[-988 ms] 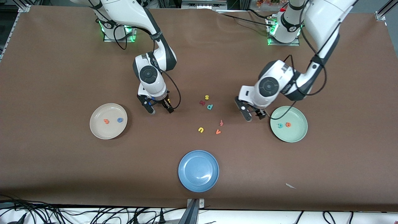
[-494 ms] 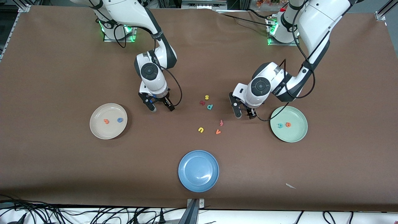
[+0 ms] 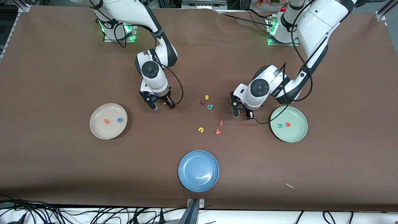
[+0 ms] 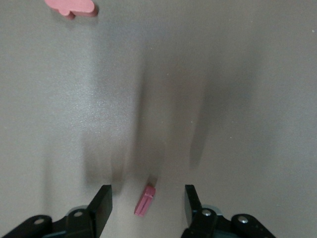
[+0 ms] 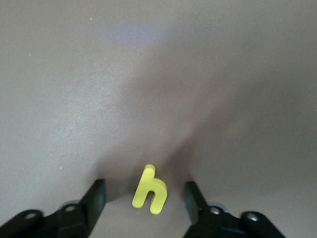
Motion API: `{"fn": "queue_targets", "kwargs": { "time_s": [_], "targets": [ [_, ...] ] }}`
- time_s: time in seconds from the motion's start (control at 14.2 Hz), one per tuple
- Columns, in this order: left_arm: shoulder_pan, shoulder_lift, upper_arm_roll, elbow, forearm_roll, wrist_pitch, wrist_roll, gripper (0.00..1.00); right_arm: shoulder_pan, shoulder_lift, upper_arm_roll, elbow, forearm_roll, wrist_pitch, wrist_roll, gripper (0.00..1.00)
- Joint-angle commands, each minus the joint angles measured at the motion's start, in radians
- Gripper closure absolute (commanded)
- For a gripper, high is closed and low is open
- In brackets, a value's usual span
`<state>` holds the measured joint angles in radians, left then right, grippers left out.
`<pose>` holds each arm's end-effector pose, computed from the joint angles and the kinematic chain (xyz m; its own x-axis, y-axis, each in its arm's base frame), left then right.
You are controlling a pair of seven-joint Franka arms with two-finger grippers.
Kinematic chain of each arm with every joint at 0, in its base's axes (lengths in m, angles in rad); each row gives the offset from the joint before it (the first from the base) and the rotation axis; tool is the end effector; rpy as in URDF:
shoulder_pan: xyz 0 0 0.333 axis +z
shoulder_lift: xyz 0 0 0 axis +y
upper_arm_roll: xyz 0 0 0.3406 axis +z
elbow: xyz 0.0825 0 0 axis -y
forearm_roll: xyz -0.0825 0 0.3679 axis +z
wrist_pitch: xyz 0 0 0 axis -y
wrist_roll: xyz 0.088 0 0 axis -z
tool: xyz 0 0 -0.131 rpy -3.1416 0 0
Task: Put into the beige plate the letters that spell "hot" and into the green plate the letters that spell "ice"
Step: 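Grasp the yellow h with the right gripper while the left gripper grasps the dash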
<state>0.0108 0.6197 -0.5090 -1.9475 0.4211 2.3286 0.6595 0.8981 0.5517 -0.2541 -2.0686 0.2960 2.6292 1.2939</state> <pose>0.5392 -0.2676 0.1910 0.1541 -0.9847 -0.0816 -0.9823 -0.1616 0.0951 0.4771 0.3555 0.1818 0.6469 -0.7625 -0.0105 -0.7622 -0.6460 -0.0419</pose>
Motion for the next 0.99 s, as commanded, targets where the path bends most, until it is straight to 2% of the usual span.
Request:
{"fn": "queue_targets", "kwargs": {
  "time_s": [0.0,0.14,0.28,0.35,0.42,0.49,0.71,0.78,0.92],
  "targets": [
    [0.015,-0.008,-0.005,-0.022,0.089,0.02,0.014,0.48,0.002,-0.021,0.01,-0.034,0.017,0.025,-0.008,0.4],
    [0.02,-0.002,-0.005,-0.022,0.102,0.023,0.014,0.51,0.002,-0.021,0.01,-0.034,0.017,0.023,-0.015,0.46],
    [0.024,0.006,-0.005,-0.024,0.102,0.043,0.014,0.52,0.001,-0.021,0.01,-0.034,0.017,0.018,-0.037,0.47],
    [0.029,0.006,-0.005,-0.027,0.102,0.044,0.014,0.67,0.001,-0.021,0.009,-0.034,0.017,0.017,-0.041,0.47],
    [0.031,0.006,-0.005,-0.028,0.102,0.044,0.014,0.89,0.001,-0.021,0.009,-0.034,0.017,0.017,-0.044,0.48],
    [0.031,0.006,-0.005,-0.028,0.102,0.046,0.014,0.93,0.001,-0.021,0.007,-0.034,0.017,0.017,-0.05,0.49],
    [0.031,0.011,-0.005,-0.028,0.102,0.048,0.012,0.94,0.001,-0.022,0.004,-0.034,0.017,0.015,-0.062,0.51],
    [0.029,0.009,-0.005,-0.028,0.102,0.048,0.011,1.0,0.001,-0.022,0.004,-0.034,0.017,0.014,-0.071,0.51],
    [0.029,0.003,-0.006,-0.028,0.102,0.038,0.011,1.0,0.001,-0.021,0.004,-0.036,0.017,0.014,-0.074,0.56]
  ]
}}
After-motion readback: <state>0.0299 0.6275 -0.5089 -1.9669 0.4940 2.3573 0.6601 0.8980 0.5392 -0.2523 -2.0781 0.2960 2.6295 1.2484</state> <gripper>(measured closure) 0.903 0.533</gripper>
